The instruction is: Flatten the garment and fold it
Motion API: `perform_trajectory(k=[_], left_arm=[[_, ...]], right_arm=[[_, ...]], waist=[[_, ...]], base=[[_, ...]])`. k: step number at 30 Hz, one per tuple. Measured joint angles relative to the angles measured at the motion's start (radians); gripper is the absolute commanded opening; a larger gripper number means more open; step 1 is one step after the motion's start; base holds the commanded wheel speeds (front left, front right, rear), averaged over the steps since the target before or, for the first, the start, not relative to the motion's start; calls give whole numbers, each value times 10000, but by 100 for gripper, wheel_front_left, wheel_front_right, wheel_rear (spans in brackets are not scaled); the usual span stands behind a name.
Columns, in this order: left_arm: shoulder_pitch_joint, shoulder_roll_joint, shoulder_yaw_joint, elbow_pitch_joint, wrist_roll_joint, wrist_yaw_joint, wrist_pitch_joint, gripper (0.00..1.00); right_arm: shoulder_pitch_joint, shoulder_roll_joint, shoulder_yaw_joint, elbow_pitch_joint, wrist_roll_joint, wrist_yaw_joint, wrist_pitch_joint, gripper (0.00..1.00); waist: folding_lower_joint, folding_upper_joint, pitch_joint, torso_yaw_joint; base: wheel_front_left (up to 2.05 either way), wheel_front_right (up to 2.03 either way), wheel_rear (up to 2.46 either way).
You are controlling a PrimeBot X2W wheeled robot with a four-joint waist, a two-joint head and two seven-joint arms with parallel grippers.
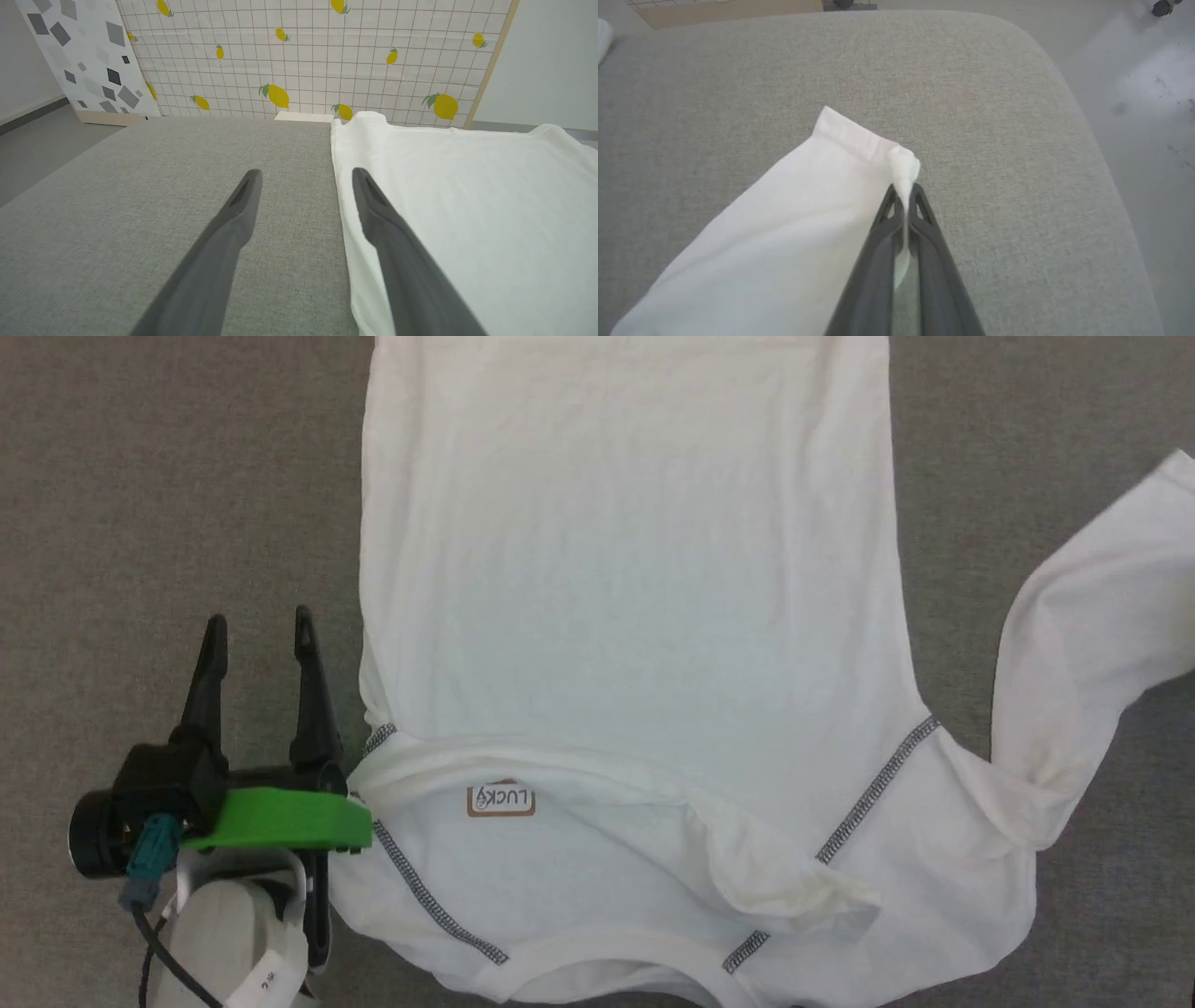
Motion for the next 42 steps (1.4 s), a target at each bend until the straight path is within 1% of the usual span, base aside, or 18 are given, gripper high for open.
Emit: perform_trajectory(k=[4,9,12,17,21,24,26,29,32,34,37,42], left_arm=[[580,-4,182,169,90,-23,0,100],[1123,-4,397,211,90,-29,-2,100],[1415,0,495,232,90,-31,0,100],[1772,-2,499,215,94,-31,0,100],[1866,0,433,265,94,-33,0,100],[1899,-2,353,311,94,-35,0,100],[1962,-2,314,349,94,-36,0,100],[1969,8,282,387,94,-94,0,100],[1964,17,217,389,94,-115,0,100],[1958,33,180,387,90,-125,0,100],[1936,40,119,374,86,-127,0,100],[1742,35,-61,437,86,-165,0,100]], right_arm=[[1458,-242,-182,-1624,136,0,138,0],[3400,-307,-562,-4059,648,-2,943,0],[4223,-194,-665,-5480,859,0,1465,0],[5278,230,-686,-7655,1175,0,2247,0],[5990,462,-111,-9306,1475,0,2750,0],[6390,546,957,-10341,1802,0,3022,0],[6487,533,2059,-10815,1948,0,3129,0],[6396,405,3777,-10985,2038,0,3137,0],[5795,341,5540,-10623,2034,0,3041,0],[5256,385,6592,-10117,2036,0,2978,0],[4232,577,8284,-8959,2050,0,2686,0],[2730,1174,10299,-6821,2295,0,2111,0]], waist=[[0,0,-683,-199],[-1,0,-1517,-497],[-2,0,-1912,-718],[-2,0,-2466,-1064],[-2,0,-2859,-1243],[-2,0,-3094,-1308],[-2,0,-3227,-1332],[-2,0,-3337,-1340],[-2,0,-3334,-1279],[-2,0,-3296,-1216],[-2,0,-3171,-1073],[-2,0,-2857,-775]], base=[[0,0,0],[0,0,0],[0,0,0],[0,0,0],[0,0,0],[0,0,0],[0,0,0],[0,0,0],[0,0,0],[0,0,0],[0,0,0],[0,0,0]])
